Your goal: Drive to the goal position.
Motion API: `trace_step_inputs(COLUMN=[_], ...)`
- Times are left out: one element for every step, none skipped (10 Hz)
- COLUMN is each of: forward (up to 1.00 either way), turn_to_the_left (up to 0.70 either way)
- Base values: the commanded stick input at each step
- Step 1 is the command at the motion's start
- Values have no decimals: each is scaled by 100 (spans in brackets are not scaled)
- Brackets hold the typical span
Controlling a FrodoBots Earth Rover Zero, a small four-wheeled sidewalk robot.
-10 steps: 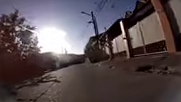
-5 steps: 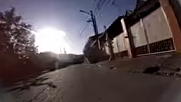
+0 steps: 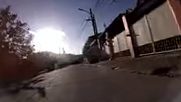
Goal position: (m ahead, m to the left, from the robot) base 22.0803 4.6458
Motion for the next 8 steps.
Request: trace_step_inputs(forward=[100,100,100,100,100,100,100,100], turn_to_the_left=[0,0,0,0,0,0,5,5])
